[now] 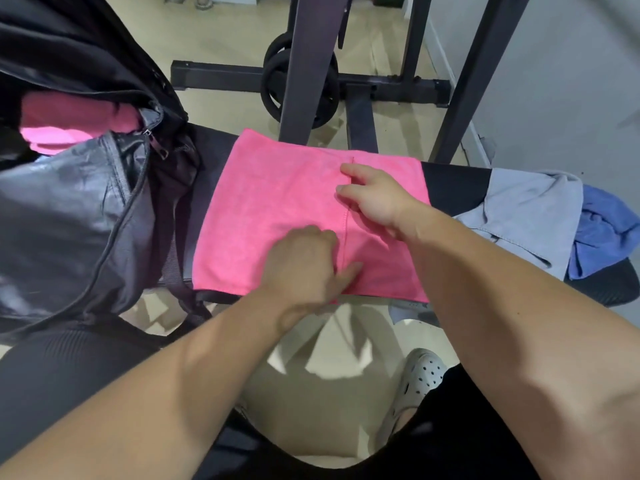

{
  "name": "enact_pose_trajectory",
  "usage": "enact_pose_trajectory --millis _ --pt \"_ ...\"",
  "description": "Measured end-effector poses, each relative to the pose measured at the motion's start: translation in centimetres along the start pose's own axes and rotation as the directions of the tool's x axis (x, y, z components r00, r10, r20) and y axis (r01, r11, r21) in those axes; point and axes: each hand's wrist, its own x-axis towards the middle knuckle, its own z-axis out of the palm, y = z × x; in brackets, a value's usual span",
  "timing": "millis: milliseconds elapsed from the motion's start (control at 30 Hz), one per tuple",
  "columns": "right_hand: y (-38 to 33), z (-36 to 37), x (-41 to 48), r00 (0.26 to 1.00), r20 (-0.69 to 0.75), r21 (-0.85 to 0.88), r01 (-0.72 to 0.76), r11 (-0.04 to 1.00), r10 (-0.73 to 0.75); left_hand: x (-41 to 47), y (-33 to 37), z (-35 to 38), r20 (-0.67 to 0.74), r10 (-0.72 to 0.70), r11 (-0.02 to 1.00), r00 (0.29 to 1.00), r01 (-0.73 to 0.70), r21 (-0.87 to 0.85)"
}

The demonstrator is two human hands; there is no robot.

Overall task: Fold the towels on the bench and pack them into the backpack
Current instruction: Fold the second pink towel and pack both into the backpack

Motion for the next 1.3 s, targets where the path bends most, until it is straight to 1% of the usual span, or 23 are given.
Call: enact_pose_trajectory --millis 100,267,333,433,500,633,733,800,833,933,1000,1067,1133,1233,1300 --pt "0.6 -0.3 0.0 1.000 -0.001 0.037 -0.004 0.999 0.004 -0.1 0.4 0.6 0.071 -0.018 0.998 0.997 0.014 0.060" --pt "1.2 -0.6 0.4 1.000 -0.004 0.063 -0.018 0.998 0.018 0.2 0.6 -0.2 0.180 -0.012 0.991 0.984 -0.011 0.130" --pt "1.4 -0.6 0.4 1.000 0.001 0.042 0.002 0.999 -0.002 0.1 0.2 -0.5 0.217 -0.004 0.997 0.976 -0.013 0.075" --pt "1.4 -0.4 0.3 0.999 0.019 -0.009 0.045 0.999 -0.045 0.1 -0.3 -1.7 0.256 0.034 0.992 0.966 -0.002 -0.126" --pt "1.2 -0.3 0.4 0.999 0.034 0.001 0.036 0.999 -0.036 -0.1 -0.6 -2.3 0.220 0.025 0.974 0.975 0.026 -0.225" --pt "-0.4 -0.5 0.4 0.999 0.034 0.154 -0.007 0.988 0.002 -0.7 -0.6 -3.7 0.071 -0.087 0.953 0.994 0.104 -0.286" --pt "-2.8 -1.4 0.5 0.998 0.026 0.276 0.051 0.960 -0.060 -0.3 0.0 -5.5 -0.035 -0.083 0.951 0.996 0.069 -0.301" --pt "-4.5 -2.6 0.5 0.993 0.015 0.275 0.112 0.955 -0.120 0.4 0.9 -7.0 -0.086 -0.051 0.958 0.995 0.025 -0.284" --pt "-5.2 -3.4 0.5 0.991 -0.016 0.255 0.135 0.957 -0.136 0.8 1.6 -7.8 -0.102 -0.041 0.954 0.994 0.009 -0.300" --pt "-6.2 -6.0 0.4 0.978 -0.125 0.266 0.192 0.945 -0.164 1.9 4.2 -9.2 -0.120 -0.028 0.900 0.992 -0.027 -0.434" --pt "-5.6 -7.5 0.5 0.973 -0.171 0.289 0.198 0.937 -0.153 2.5 6.3 -8.8 -0.113 0.000 0.877 0.994 -0.054 -0.478" --pt "-3.8 -8.7 0.8 0.974 -0.206 0.277 0.153 0.949 -0.097 3.1 8.1 -7.0 -0.069 0.030 0.860 0.997 -0.061 -0.507" --pt "-1.4 -9.3 1.0 0.977 -0.213 0.254 0.055 0.966 0.000 3.6 9.3 -4.2 -0.022 0.062 0.861 0.998 -0.064 -0.505" --pt "2.2 -9.3 0.6 0.990 -0.102 0.167 -0.075 0.983 0.093 3.7 9.6 0.3 0.082 0.097 0.883 0.992 -0.048 -0.466" --pt "3.5 -9.2 0.1 0.989 -0.089 0.108 -0.110 0.988 0.120 3.3 9.2 2.1 0.125 0.106 0.889 0.987 -0.038 -0.456"
